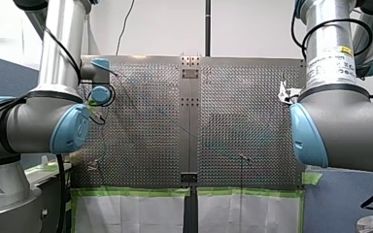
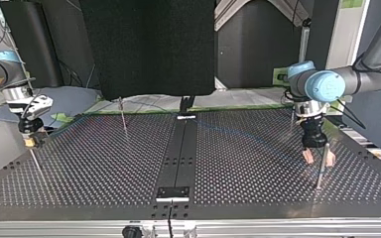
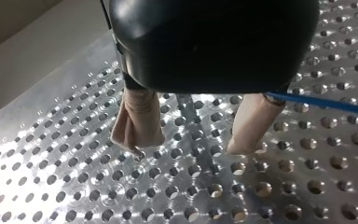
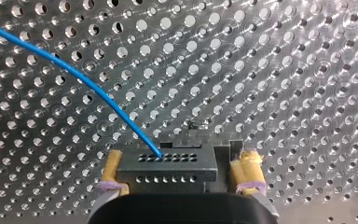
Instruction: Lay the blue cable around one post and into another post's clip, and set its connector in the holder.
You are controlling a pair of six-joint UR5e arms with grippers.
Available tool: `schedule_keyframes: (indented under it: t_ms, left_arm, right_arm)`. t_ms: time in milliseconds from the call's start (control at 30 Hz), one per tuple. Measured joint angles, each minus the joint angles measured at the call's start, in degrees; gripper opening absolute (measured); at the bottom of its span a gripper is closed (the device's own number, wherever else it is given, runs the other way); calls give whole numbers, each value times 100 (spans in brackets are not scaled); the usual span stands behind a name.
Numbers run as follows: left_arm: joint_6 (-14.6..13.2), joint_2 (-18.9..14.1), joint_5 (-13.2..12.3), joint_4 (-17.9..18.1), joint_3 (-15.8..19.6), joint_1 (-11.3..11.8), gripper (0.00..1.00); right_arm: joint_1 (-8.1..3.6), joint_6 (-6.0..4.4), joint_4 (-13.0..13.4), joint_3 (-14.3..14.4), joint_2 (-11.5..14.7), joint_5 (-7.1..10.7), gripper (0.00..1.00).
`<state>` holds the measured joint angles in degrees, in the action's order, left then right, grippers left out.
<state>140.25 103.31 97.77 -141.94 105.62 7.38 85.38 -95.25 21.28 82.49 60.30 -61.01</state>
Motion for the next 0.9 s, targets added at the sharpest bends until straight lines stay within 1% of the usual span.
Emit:
schedule_keyframes:
  t_ms: [133, 233, 400, 467, 700, 800, 900]
  left_arm:
    - [61, -3, -1, -119, 0, -24, 100]
    - [177, -11, -40, -255, 0, -39, 100]
    - [419, -60, -220, -490, 1, -70, 100]
    - [532, -108, -231, -575, 12, -80, 100]
    - [854, -384, -62, -668, 145, -72, 100]
    - [883, -482, 26, -715, 179, -61, 100]
    - [826, -518, 74, -828, 192, -69, 100]
  right_arm:
    - [0, 0, 0, 0, 0, 0, 100]
    - [0, 0, 0, 0, 0, 0, 100]
    - [0, 0, 0, 0, 0, 0, 100]
    - [0, 0, 0, 0, 0, 0, 100]
    - [0, 0, 1, 0, 0, 0, 100]
    - [0, 0, 0, 1, 0, 0, 100]
    - [0, 0, 0, 1, 0, 0, 100]
